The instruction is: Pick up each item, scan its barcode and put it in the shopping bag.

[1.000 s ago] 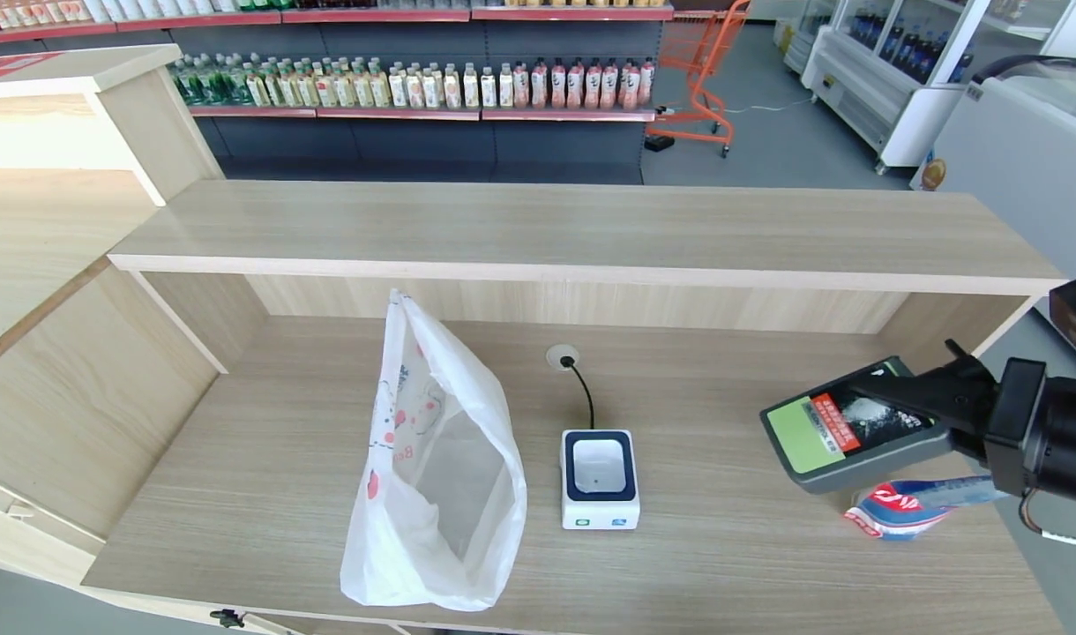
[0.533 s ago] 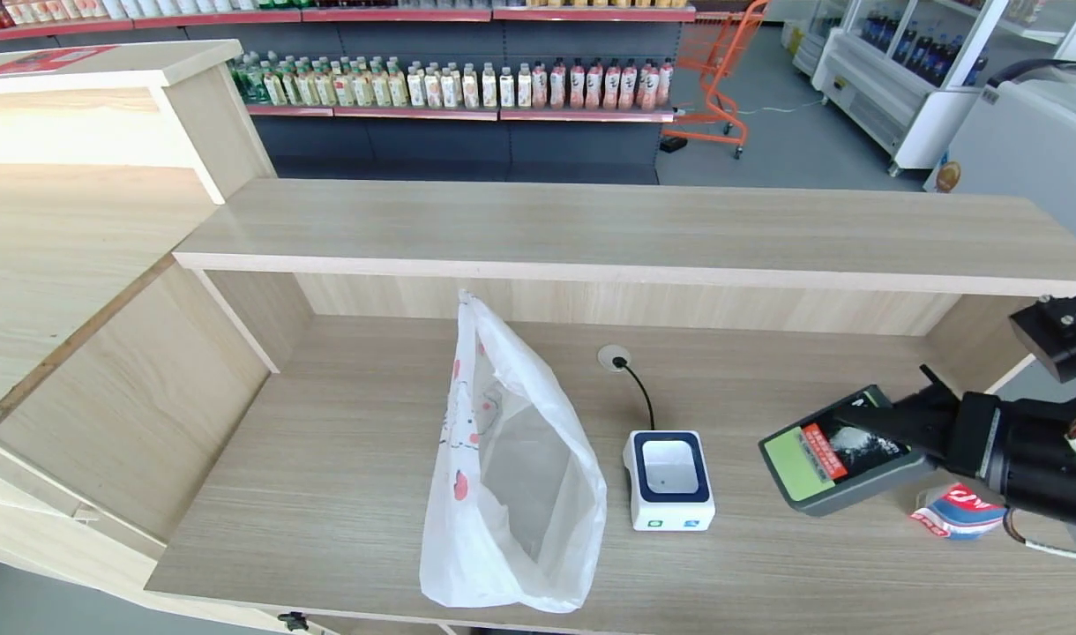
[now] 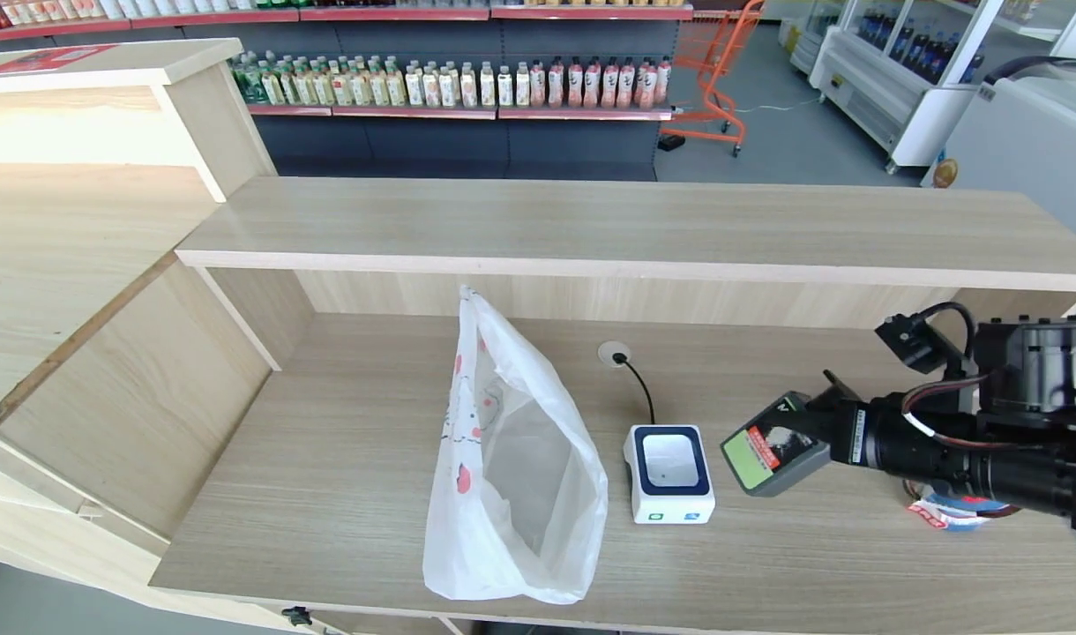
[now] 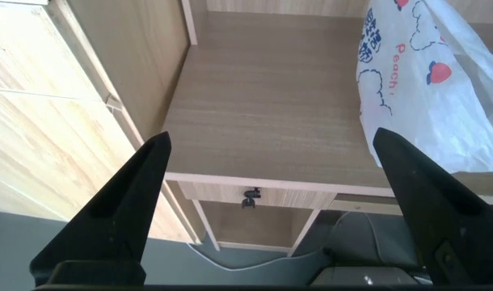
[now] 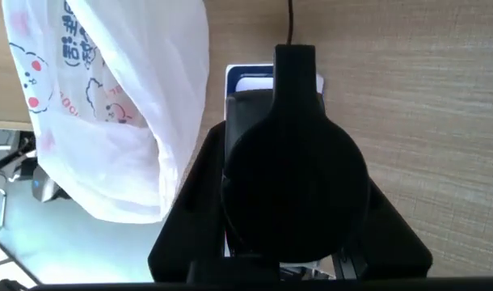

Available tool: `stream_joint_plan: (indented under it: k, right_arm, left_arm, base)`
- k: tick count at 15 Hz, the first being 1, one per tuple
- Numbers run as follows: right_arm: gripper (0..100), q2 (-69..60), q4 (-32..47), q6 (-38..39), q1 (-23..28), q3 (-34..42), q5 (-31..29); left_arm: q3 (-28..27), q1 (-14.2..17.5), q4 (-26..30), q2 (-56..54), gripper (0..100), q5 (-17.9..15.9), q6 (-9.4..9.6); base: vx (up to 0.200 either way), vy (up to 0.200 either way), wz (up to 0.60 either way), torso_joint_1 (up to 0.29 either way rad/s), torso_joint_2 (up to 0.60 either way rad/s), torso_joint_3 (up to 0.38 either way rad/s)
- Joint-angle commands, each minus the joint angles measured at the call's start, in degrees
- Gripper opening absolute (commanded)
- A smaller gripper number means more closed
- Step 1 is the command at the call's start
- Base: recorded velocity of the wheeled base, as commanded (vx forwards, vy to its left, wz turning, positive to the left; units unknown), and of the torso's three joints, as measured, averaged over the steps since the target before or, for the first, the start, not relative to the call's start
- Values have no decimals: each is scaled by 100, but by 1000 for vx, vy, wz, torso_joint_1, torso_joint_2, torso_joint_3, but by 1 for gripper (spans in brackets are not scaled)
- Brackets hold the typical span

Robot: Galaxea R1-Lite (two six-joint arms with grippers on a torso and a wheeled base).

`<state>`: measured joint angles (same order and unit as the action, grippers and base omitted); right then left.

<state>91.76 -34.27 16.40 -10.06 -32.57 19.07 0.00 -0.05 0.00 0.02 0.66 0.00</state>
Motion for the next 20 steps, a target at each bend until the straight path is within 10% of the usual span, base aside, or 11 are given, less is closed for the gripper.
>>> stream_joint_plan:
  k: [1,20]
  right_arm:
    - [0,844,-265,-75,-163,-135,1]
    - [0,2013,-1311,-102,-849,-636,-272]
  left_arm:
    - [0,-4,0,-2,100,4,0]
    - [0,-4,0,-2,100,4,0]
  base:
    - [0,0,0,0,0,0]
    - [0,0,0,0,0,0]
